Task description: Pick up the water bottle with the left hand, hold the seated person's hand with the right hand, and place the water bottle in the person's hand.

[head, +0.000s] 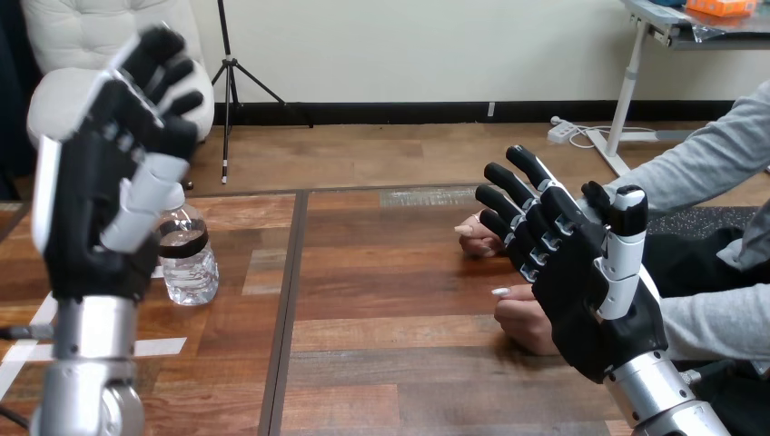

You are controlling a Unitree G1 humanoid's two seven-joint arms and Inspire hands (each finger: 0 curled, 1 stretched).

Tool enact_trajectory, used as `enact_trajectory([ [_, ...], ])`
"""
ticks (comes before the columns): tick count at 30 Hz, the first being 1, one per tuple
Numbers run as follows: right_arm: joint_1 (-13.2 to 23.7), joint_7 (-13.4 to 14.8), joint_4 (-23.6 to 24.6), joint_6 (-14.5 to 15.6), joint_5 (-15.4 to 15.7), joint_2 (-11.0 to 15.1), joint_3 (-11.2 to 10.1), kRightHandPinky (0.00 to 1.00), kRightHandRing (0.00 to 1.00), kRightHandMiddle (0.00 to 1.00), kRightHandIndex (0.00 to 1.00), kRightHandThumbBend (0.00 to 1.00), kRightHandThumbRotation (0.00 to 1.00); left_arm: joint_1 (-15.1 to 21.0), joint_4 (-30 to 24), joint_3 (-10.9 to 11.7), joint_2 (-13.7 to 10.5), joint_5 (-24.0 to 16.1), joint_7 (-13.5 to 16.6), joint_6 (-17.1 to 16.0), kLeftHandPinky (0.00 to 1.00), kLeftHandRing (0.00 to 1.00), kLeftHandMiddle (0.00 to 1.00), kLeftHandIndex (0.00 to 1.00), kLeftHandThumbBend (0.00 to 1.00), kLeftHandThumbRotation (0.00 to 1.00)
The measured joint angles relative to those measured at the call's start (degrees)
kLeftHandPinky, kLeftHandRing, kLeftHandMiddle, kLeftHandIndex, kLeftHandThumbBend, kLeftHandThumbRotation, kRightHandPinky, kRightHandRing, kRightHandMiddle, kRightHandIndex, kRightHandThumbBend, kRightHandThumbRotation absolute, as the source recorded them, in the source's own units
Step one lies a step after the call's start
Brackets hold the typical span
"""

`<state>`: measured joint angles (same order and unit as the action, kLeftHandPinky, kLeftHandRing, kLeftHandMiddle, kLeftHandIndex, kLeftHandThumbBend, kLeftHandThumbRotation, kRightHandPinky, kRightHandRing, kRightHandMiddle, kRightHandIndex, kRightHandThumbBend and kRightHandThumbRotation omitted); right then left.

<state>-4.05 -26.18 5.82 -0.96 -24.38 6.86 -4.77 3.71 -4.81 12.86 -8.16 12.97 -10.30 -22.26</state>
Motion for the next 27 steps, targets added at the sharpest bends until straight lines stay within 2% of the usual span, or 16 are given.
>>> enact_trajectory([
  [8,0.0,0.0,0.0,0.0,0.0,0.0,0.0,0.98,0.94,0.94,0.97,0.97,1.00,2.0,0.8,1.7,-1.1,-0.2,0.9,0.0,0.84,0.88,0.88,0.84,1.00,0.69],
  [16,0.0,0.0,0.0,0.0,0.0,0.0,0.1,0.97,0.93,0.94,0.97,0.97,1.00,2.8,1.1,2.2,-1.9,-0.4,2.2,0.3,0.91,0.91,0.90,0.86,0.97,0.74],
  [27,0.0,-0.2,0.0,0.0,0.0,0.0,0.1,0.97,0.93,0.94,0.96,0.97,1.00,3.6,3.6,3.1,-2.5,-0.6,3.2,0.4,0.91,0.91,0.90,0.86,0.91,0.78],
])
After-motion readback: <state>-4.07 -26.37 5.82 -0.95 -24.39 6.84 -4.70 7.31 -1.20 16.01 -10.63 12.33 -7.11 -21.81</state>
